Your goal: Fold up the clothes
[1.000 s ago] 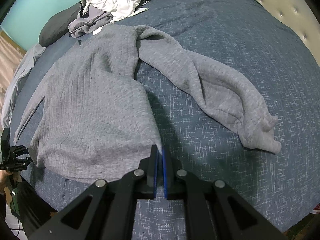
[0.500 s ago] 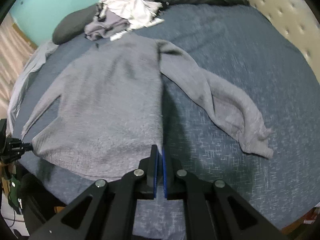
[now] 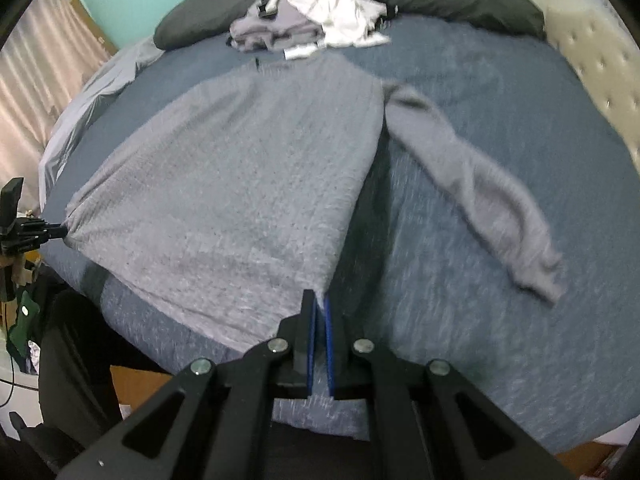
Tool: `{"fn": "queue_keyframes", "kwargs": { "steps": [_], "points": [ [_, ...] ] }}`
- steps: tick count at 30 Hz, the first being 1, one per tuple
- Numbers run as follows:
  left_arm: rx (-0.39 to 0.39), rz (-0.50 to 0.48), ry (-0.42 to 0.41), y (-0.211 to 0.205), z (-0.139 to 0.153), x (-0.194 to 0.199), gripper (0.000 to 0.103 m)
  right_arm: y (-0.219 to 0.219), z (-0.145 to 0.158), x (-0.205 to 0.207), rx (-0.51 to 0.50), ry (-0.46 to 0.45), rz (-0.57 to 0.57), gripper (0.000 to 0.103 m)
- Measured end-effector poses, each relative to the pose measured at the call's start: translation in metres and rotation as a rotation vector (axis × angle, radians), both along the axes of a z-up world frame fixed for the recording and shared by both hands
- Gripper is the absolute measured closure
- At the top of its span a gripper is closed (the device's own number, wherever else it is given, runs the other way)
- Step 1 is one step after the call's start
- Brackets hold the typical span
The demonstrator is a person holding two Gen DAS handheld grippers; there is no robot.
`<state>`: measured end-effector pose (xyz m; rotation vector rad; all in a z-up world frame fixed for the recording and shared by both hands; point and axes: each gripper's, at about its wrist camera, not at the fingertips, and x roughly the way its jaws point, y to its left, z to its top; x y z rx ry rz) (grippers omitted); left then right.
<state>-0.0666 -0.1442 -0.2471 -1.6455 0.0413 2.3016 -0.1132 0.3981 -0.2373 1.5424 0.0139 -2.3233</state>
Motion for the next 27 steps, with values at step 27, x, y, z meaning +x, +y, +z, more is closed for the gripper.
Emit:
{"fn": "queue_keyframes", "kwargs": {
  "steps": [27],
  "points": [
    [0.055,0.070,-0.031,-0.008,-0.045,-0.018,0.063,0.017,-0.054,-0.008,-0.109,-0.091,-0.087,0.082]
  ]
}}
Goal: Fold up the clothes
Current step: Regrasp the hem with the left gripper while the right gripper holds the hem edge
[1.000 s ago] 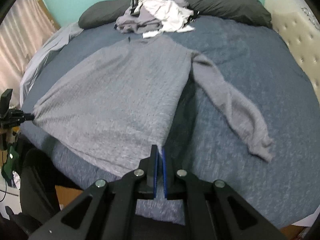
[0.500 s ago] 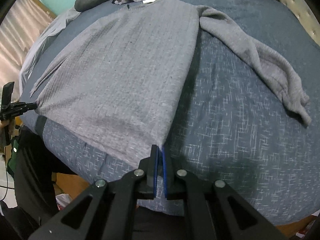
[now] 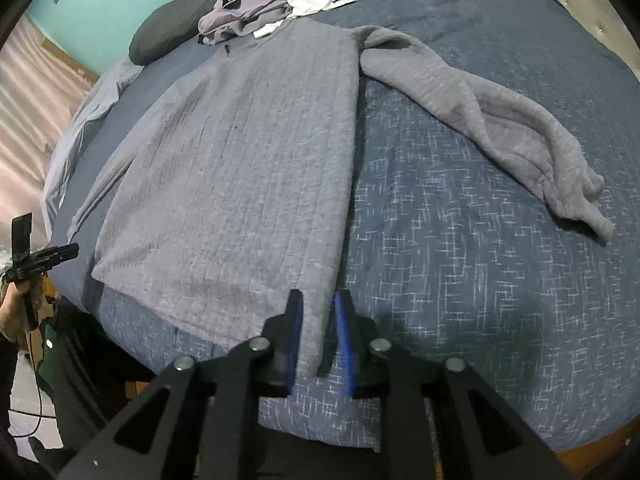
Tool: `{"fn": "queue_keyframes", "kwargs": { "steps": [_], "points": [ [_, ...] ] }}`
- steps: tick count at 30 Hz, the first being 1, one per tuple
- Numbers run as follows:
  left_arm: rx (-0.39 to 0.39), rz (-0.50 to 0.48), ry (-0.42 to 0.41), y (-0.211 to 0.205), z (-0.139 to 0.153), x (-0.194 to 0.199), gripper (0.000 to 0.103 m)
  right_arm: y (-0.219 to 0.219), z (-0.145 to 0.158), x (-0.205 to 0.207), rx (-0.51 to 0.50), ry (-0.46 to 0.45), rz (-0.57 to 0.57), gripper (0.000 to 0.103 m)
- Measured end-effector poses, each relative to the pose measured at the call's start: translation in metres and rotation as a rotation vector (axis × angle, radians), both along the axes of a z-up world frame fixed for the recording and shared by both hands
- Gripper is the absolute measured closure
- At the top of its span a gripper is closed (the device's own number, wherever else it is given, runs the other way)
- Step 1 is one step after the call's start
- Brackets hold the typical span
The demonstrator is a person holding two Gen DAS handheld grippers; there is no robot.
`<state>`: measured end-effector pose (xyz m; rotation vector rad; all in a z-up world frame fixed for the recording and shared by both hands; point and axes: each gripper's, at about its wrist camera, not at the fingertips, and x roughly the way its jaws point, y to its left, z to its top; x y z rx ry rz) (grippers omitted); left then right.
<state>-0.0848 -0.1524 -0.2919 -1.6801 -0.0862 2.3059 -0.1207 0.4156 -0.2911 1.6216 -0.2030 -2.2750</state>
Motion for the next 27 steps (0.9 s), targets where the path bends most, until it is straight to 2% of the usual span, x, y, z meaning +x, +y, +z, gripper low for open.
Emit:
{"fn": "queue_keyframes", "kwargs": {
  "steps": [3,11,13,14,15,16,17,18,20,24,27],
  "points": [
    [-0.023,-0.022,-0.033,0.010,-0.014,-0.003,0.063,-0.008,-0.008,-0.001,0.026,-0.029,0.024,0.072],
    [-0.032,-0.002,-0.053,0.014,-0.030,-0.015,0.064,-0.016,-0.037,-0.007,0.056,-0.119,0.001,0.071],
    [-0.031,0.006,-0.051,0.014,-0.031,-0.017,0.078,-0.014,-0.044,-0.007,0.060,-0.136,-0.012,0.071],
    [-0.027,0.010,-0.051,0.014,-0.030,-0.017,0.091,-0.013,-0.045,-0.006,0.047,-0.134,-0.014,0.071],
    [-0.017,0.014,-0.048,0.014,-0.028,-0.017,0.094,-0.013,-0.045,-0.005,0.038,-0.127,-0.012,0.071],
    [-0.004,0.019,-0.043,0.013,-0.026,-0.018,0.095,-0.014,-0.045,-0.004,0.035,-0.120,-0.008,0.073],
    [0.004,0.020,-0.039,0.012,-0.024,-0.018,0.097,-0.014,-0.044,-0.003,0.033,-0.113,-0.004,0.083],
    [0.010,0.020,-0.035,0.012,-0.021,-0.018,0.097,-0.014,-0.043,-0.001,0.031,-0.108,-0.001,0.088],
    [0.016,0.016,-0.026,0.011,-0.016,-0.018,0.098,-0.015,-0.041,0.000,0.031,-0.099,0.001,0.093],
    [0.060,0.037,-0.011,0.003,-0.003,-0.018,0.098,-0.010,-0.027,0.001,0.022,-0.055,-0.003,0.099],
    [0.143,0.070,0.026,-0.005,0.017,-0.019,0.099,-0.004,-0.011,0.001,0.006,-0.012,-0.007,0.100]
  ]
}}
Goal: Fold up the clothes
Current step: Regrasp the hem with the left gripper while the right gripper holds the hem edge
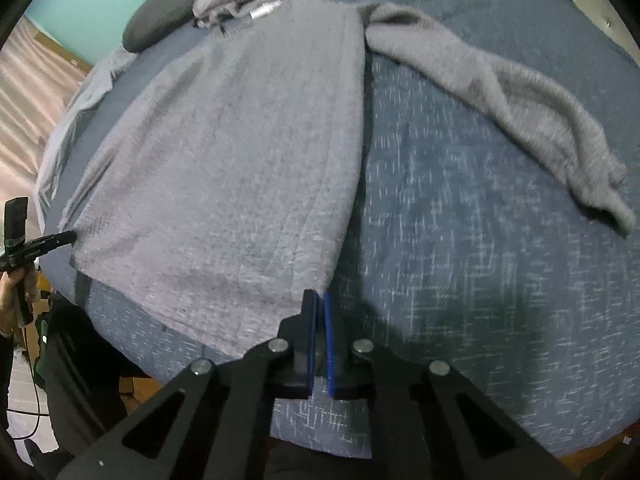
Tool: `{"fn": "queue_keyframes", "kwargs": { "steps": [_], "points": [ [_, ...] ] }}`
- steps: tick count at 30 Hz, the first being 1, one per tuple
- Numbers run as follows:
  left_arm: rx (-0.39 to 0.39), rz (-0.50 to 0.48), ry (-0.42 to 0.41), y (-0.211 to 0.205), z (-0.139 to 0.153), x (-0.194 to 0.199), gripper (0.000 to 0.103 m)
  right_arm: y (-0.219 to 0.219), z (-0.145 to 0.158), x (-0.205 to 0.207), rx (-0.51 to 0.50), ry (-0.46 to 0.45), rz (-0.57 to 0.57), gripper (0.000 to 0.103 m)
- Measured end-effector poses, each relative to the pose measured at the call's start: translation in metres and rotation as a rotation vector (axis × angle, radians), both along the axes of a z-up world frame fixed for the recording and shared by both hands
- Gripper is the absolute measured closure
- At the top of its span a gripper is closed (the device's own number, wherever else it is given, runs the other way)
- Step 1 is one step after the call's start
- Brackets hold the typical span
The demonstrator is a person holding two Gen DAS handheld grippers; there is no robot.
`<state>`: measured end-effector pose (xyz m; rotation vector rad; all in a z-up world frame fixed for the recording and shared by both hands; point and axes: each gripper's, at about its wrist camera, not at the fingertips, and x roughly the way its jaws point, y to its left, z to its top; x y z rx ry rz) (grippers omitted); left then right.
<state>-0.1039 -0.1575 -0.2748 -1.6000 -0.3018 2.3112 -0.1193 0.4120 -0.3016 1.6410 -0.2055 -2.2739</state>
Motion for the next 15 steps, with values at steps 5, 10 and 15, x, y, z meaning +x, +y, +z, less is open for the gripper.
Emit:
{"fn": "queue_keyframes", "kwargs": {
  "steps": [5,10,15],
  "points": [
    [0.042,0.051,0.046,-0.009,0.026,0.001,0.100,0.017,0.028,-0.001,-0.029,0.086,-0.015,0.100],
    [-0.023,0.049,-0.011,-0.002,0.009,-0.002,0.100,0.024,0.027,-0.001,-0.025,0.079,-0.044,0.100],
    [-0.114,0.027,-0.129,0.011,-0.029,-0.007,0.099,0.007,0.008,-0.001,0.032,0.034,-0.013,0.100]
  ]
}}
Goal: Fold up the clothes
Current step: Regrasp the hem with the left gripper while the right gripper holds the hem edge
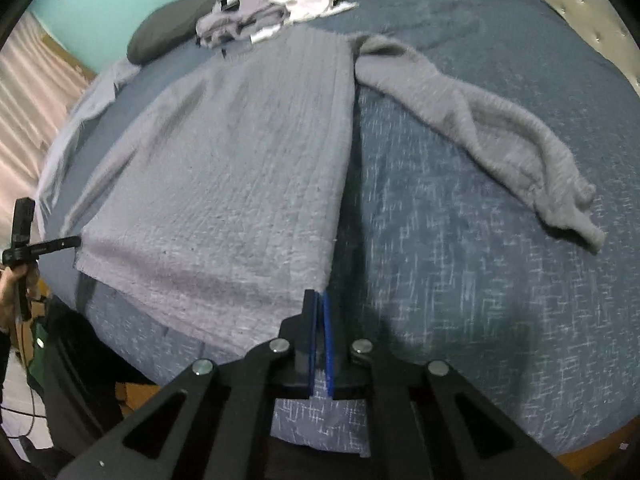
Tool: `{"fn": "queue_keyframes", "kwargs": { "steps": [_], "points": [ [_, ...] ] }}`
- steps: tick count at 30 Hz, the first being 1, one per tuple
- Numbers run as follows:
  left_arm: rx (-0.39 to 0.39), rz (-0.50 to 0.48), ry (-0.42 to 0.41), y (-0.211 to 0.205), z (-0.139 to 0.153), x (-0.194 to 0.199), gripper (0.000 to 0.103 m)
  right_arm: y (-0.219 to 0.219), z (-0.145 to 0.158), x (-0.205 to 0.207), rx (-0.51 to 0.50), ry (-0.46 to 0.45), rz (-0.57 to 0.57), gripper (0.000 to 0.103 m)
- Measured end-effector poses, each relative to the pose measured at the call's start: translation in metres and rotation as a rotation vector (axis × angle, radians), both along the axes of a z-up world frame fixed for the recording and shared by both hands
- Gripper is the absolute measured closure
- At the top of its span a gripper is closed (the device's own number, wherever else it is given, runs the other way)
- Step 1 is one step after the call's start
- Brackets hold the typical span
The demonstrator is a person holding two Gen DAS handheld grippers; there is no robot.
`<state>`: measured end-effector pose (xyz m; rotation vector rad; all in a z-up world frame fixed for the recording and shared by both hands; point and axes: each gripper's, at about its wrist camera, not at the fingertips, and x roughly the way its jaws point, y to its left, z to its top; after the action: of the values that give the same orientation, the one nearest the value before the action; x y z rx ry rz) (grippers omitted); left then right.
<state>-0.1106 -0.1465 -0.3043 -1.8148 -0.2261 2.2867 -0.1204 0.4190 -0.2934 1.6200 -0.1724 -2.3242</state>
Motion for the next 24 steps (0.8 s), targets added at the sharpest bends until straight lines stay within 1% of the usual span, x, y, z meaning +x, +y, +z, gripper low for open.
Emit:
{"fn": "queue_keyframes", "kwargs": {
  "steps": [4,6,8,9,10,11,12,14,17,21,23,24],
  "points": [
    [-0.002,-0.019,-0.011,0.005,-0.003,0.001,0.097,0.002,-0.009,-0.003,0.011,-0.026,-0.017,0.100],
    [0.002,-0.023,-0.005,0.003,0.000,0.002,0.083,0.009,-0.010,-0.005,-0.010,-0.034,-0.041,0.098],
    [0.011,-0.032,-0.005,0.000,0.002,0.005,0.075,0.017,-0.008,-0.006,-0.033,-0.031,-0.057,0.097],
    [0.015,-0.031,-0.007,-0.002,0.003,0.006,0.074,0.020,-0.008,-0.007,-0.052,-0.038,-0.066,0.091],
    [0.021,-0.030,-0.010,-0.005,0.003,0.007,0.073,0.024,-0.009,-0.008,-0.070,-0.047,-0.076,0.086],
    [0.024,-0.028,-0.013,-0.007,0.002,0.009,0.073,0.027,-0.010,-0.008,-0.083,-0.054,-0.086,0.074],
    [0.027,-0.026,-0.018,-0.008,0.000,0.011,0.073,0.029,-0.011,-0.009,-0.095,-0.061,-0.096,0.068],
    [0.033,-0.027,-0.034,-0.010,-0.005,0.014,0.073,0.027,-0.013,-0.005,-0.105,-0.072,-0.099,0.068],
    [0.043,-0.026,-0.042,-0.011,-0.012,0.018,0.073,0.021,-0.021,-0.005,-0.092,-0.097,-0.080,0.068],
    [0.046,-0.035,-0.044,-0.008,-0.017,0.023,0.073,0.007,-0.031,-0.004,-0.002,-0.121,-0.057,0.068],
    [0.056,-0.045,-0.051,-0.005,-0.020,0.025,0.074,0.002,-0.035,-0.003,-0.012,-0.126,-0.055,0.068],
    [0.055,-0.053,-0.050,-0.003,-0.020,0.026,0.077,0.000,-0.035,-0.003,-0.016,-0.125,-0.050,0.069]
  ]
}}
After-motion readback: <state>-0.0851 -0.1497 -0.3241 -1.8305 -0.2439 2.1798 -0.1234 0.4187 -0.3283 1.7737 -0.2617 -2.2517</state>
